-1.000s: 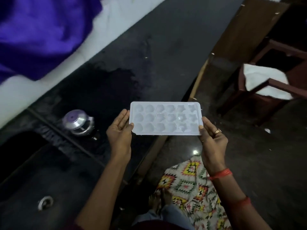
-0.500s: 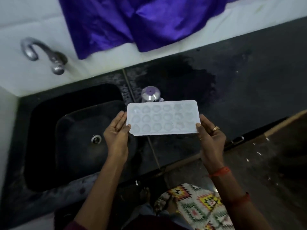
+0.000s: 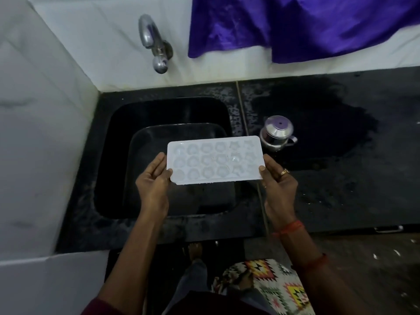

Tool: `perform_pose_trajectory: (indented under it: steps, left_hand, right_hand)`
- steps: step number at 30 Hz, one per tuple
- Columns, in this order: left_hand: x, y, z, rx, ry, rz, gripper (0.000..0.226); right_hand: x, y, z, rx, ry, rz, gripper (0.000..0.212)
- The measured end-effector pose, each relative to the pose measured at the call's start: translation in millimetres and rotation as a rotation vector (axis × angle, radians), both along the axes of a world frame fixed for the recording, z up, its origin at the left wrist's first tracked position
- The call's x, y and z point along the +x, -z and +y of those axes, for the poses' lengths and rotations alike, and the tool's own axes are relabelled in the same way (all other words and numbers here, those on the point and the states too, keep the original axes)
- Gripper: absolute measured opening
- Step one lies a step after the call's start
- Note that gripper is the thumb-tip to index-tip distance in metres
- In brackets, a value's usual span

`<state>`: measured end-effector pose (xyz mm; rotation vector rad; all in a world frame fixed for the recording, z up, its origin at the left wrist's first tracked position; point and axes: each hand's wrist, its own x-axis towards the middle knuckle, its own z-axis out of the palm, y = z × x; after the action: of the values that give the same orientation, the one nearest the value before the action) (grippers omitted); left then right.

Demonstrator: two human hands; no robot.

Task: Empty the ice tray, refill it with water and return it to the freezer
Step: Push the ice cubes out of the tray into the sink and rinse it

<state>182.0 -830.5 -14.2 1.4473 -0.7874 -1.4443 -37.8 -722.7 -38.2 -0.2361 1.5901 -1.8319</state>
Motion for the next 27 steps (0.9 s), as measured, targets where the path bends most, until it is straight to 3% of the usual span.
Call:
perform_pose_trajectory:
  steps: [15,27]
  left_hand:
    - [77.6,46.2,-87.8,0.056,0.026,-0.242,0.049]
    - [103.6,84.0,-121.3,0.111,0.058,-0.33,0.04]
  right_hand:
    - [67.6,50.5,-97.2,0.232,-0.123,0.037,0.033]
    - [77.3,70.7,-135.6,0.433,-0.271,0.24,0.024]
